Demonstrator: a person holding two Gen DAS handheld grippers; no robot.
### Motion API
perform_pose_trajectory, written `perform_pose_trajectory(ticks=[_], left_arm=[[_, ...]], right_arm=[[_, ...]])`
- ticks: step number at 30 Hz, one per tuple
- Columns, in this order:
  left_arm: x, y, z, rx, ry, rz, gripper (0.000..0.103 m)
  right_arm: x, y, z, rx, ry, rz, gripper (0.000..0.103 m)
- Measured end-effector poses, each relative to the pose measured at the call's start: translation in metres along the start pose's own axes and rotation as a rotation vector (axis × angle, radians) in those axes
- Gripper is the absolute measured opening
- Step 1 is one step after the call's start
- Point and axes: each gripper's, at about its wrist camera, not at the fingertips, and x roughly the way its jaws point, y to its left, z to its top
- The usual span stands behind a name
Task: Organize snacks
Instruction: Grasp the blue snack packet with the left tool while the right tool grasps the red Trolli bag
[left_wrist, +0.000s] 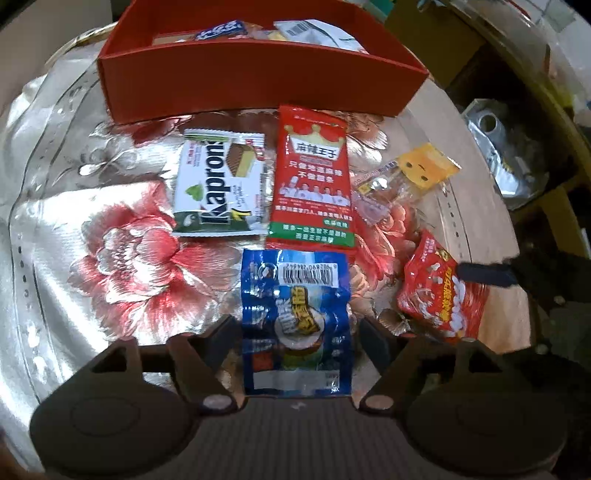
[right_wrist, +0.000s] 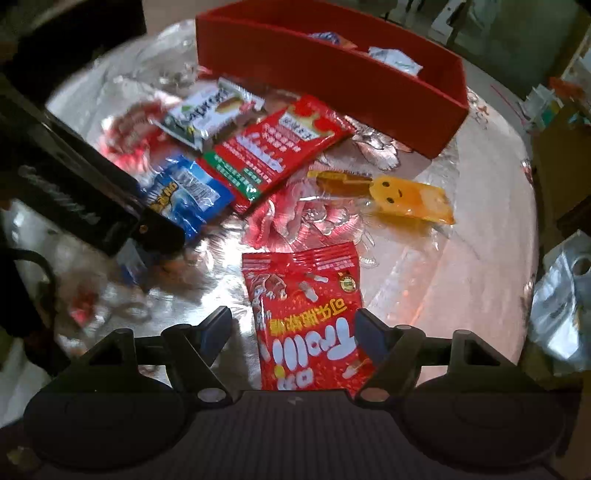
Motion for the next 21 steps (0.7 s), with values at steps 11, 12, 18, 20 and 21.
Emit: perform_pose_trajectory(ticks=[11, 12, 18, 20, 21], left_arm=[[0.004, -0.035, -0.015, 0.180, -0.065, 0.129, 0.062], [0.002, -0.030, -0.013, 0.145, -0.057, 0.099, 0.062], [-0.032, -0.022, -0.014, 0.069, -0.126, 0.070, 0.062], [-0.042, -0.024, -0.006, 0.077, -0.151, 0.055, 0.062], [-0.046, -0.025, -0.002, 0.084, -0.168, 0.052, 0.062]], right_arm=[[-0.017, -0.022, -0.007, 0.093, -0.050, 0.017, 0.043], [-0.018, -0.024, -0.007, 0.108, -0.057, 0.023, 0.040], [-0.044, -0.039, -0.006, 0.193, -0.129, 0.056, 0.021], [-0.051, -0.043, 0.000, 0.209, -0.156, 0.067, 0.016], [-0.052, -0.045, 0.004, 0.220, -0.162, 0.071, 0.014]])
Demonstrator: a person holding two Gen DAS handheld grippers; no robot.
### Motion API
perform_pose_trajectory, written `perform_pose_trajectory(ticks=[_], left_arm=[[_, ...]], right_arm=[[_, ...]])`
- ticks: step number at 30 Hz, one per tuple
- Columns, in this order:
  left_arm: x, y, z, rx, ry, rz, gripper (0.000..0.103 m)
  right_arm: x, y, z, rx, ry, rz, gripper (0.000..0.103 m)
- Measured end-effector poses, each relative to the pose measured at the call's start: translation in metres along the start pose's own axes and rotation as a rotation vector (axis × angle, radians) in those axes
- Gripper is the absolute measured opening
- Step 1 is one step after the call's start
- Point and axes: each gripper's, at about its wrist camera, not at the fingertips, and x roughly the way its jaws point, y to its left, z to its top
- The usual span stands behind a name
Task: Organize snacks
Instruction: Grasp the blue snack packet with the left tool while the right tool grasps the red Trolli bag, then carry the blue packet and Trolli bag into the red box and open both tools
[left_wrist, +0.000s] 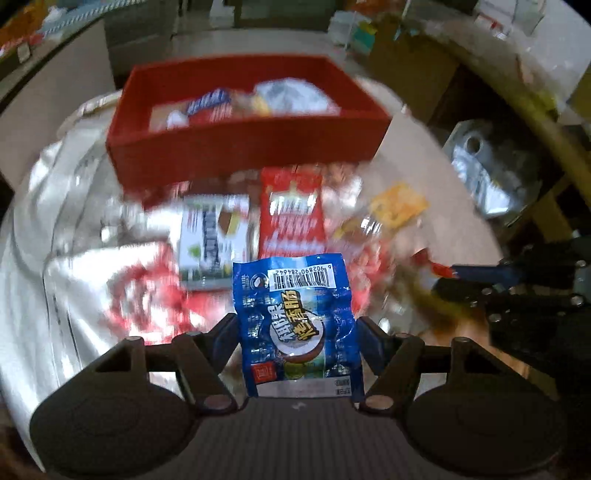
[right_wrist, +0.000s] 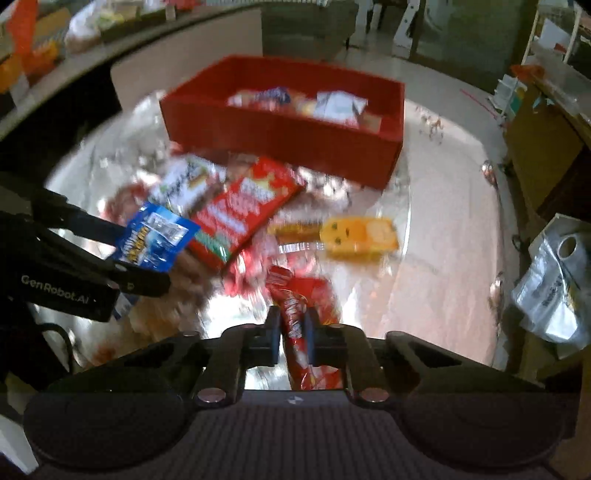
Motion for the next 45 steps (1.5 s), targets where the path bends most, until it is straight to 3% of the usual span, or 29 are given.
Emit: perform_pose_trajectory(ticks=[4, 8, 12, 14, 15, 17, 18, 19, 20, 27, 33, 37, 45], left_arm=[[0.005, 0.011, 0.018, -0.014, -0.023, 0.002, 0.062], [0.004, 0.021, 0.024, -0.064, -0.013, -0.053, 0.062], [0.012, 0.029, 0.024, -0.067, 0.005, -0.055, 0.062], [0.019, 0.034, 0.021, -0.082, 0.030, -0.057, 0.062], [0.022, 0.036, 0.020, -0.089, 0.044, -0.057, 0.062], [0.025, 0.038, 0.018, -0.096, 0.058, -0.060, 0.062], [0.025, 0.038, 0.018, -0.095, 0.060, -0.065, 0.062], [0.024, 0.038, 0.018, -0.093, 0.058, -0.071, 0.062], [0.022, 0.037, 0.018, -0.092, 0.054, -0.076, 0.062], [0.020, 0.042, 0.018, -0.106, 0.061, -0.096, 0.062], [0.031, 0.039, 0.014, -0.093, 0.104, -0.087, 0.062], [0.034, 0.037, 0.011, -0.084, 0.117, -0.081, 0.062], [0.016, 0.036, 0.035, -0.098, 0.013, -0.102, 0.062]], right_arm=[[0.007, -0.002, 0.010, 0.034, 0.012, 0.031, 0.010], [0.011, 0.001, 0.019, 0.042, 0.008, 0.055, 0.010], [0.022, 0.013, 0.019, -0.020, 0.016, 0.057, 0.015], [0.035, 0.018, 0.016, -0.043, 0.051, 0.043, 0.027], [0.041, 0.020, 0.015, -0.056, 0.069, 0.025, 0.043], [0.050, 0.021, 0.012, -0.083, 0.087, 0.002, 0.052], [0.053, 0.021, 0.012, -0.092, 0.094, -0.001, 0.064], [0.057, 0.021, 0.012, -0.105, 0.110, -0.005, 0.084], [0.060, 0.021, 0.012, -0.117, 0.120, -0.005, 0.089], [0.063, 0.005, 0.002, -0.073, 0.128, -0.039, 0.088], [0.069, 0.011, -0.002, -0.043, 0.145, -0.041, 0.066], [0.062, 0.012, 0.001, -0.023, 0.149, -0.022, 0.060], [0.026, 0.000, 0.033, 0.060, -0.010, 0.014, 0.059]])
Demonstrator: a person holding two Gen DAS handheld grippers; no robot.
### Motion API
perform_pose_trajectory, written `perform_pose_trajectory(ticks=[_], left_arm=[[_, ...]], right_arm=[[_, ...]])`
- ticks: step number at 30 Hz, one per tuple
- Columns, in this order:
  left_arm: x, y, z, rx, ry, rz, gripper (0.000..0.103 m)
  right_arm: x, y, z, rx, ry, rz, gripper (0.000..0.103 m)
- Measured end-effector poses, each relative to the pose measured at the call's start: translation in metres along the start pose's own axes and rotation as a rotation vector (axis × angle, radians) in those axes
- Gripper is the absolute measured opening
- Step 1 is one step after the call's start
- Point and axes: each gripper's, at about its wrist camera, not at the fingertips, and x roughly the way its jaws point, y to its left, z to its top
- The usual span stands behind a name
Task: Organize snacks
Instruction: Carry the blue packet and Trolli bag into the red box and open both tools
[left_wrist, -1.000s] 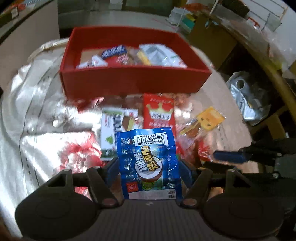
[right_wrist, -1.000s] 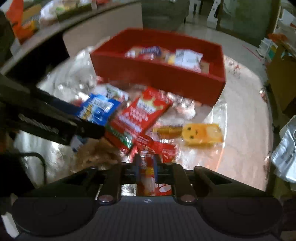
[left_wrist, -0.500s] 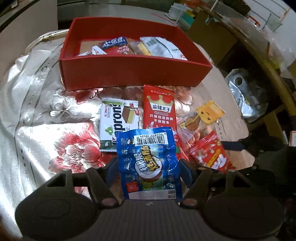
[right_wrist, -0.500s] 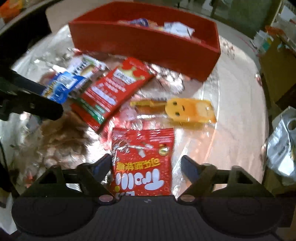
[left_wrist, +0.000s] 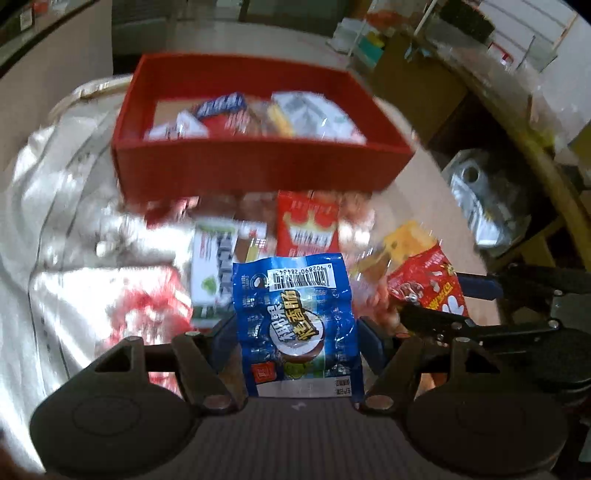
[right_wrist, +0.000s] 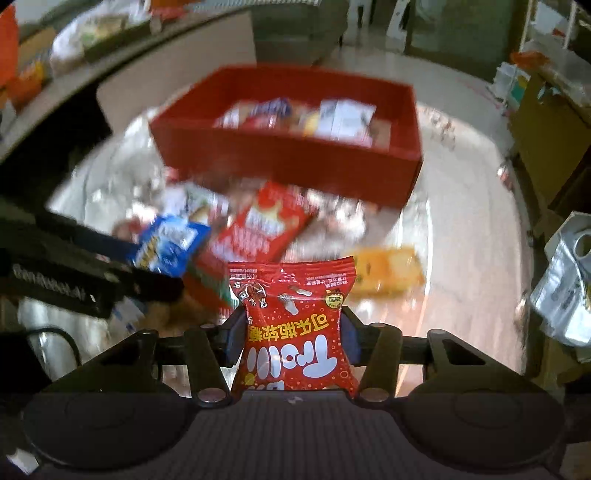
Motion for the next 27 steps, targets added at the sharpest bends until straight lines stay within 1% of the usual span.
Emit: perform_pose_trajectory(ticks=[9, 13, 18, 21, 25, 27], left_arm=[[-0.011, 0.000, 0.050, -0.020, -0.120, 0.003, 0.062], [-0.010, 0.002, 0.079, -0.022, -0.186, 0.035, 0.062], [-0.001, 0.012, 0.110, -0.033, -0.234, 0.084, 0.062], [0.010, 0.019, 0.127, -0.035, -0.257, 0.126, 0.062], [0.027, 0.028, 0.147, -0.046, -0.272, 0.167, 0.062], [0.035, 0.032, 0.153, -0.046, -0.271, 0.187, 0.062]], right_arm=[[-0.007, -0.015, 0.049, 0.063, -0.115, -0.021, 0.058], [-0.005, -0.026, 0.073, 0.106, -0.158, -0.020, 0.058], [0.013, -0.035, 0.105, 0.141, -0.193, -0.033, 0.058], [0.029, -0.041, 0.121, 0.153, -0.202, -0.035, 0.058], [0.052, -0.045, 0.139, 0.159, -0.204, -0.052, 0.058], [0.061, -0.046, 0.142, 0.160, -0.200, -0.060, 0.058]])
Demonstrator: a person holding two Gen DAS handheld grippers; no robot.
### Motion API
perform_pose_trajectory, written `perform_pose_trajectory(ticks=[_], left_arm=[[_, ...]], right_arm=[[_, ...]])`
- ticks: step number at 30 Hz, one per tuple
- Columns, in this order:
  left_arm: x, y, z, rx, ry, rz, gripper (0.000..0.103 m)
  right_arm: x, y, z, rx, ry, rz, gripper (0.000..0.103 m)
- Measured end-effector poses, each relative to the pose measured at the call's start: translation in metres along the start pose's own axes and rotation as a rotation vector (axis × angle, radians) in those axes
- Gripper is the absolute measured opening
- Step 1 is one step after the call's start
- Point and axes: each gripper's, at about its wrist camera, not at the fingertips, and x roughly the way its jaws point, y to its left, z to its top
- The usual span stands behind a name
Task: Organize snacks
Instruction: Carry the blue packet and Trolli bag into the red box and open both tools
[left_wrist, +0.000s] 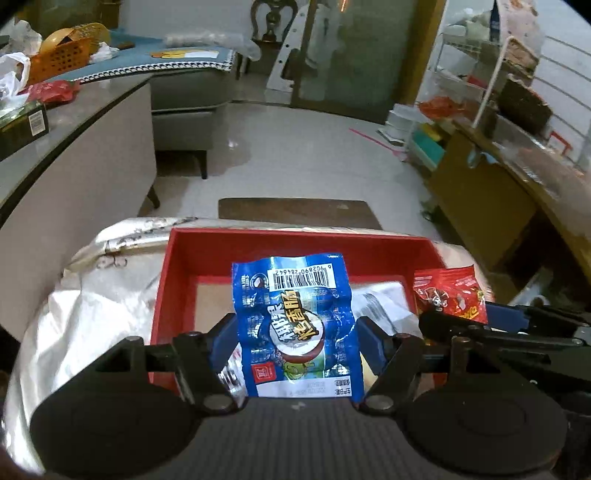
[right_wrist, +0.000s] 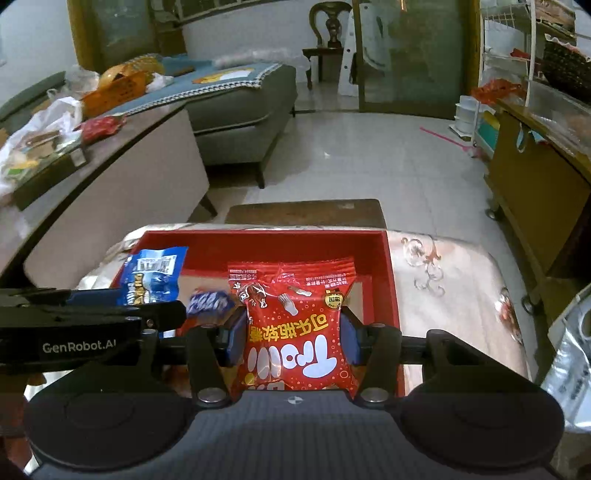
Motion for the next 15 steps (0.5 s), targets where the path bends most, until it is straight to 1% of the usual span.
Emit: perform_pose_trajectory(ticks=[5, 9, 12, 15], left_arm=[[0.019, -0.001, 0.000, 0.036, 0.019, 0.025, 0.063], [0.023, 0.000, -0.003, 0.044, 0.046, 0.039, 0.063], [0.020, 0.000, -0.005, 0.053, 0.037, 0.058, 0.064], [0.015, 0.000, -0.005, 0.049, 0.029, 0.051, 0.065]], right_arm=[[0.024, 0.000, 0.000, -0.023, 0.033, -0.041, 0.060], [0.035, -0.001, 0.001, 0.006, 0.062, -0.051, 0.065], [0.031, 0.001, 0.001, -0.004, 0.060, -0.056, 0.065], [0.025, 0.002, 0.000, 0.001, 0.049, -0.054, 0.066]])
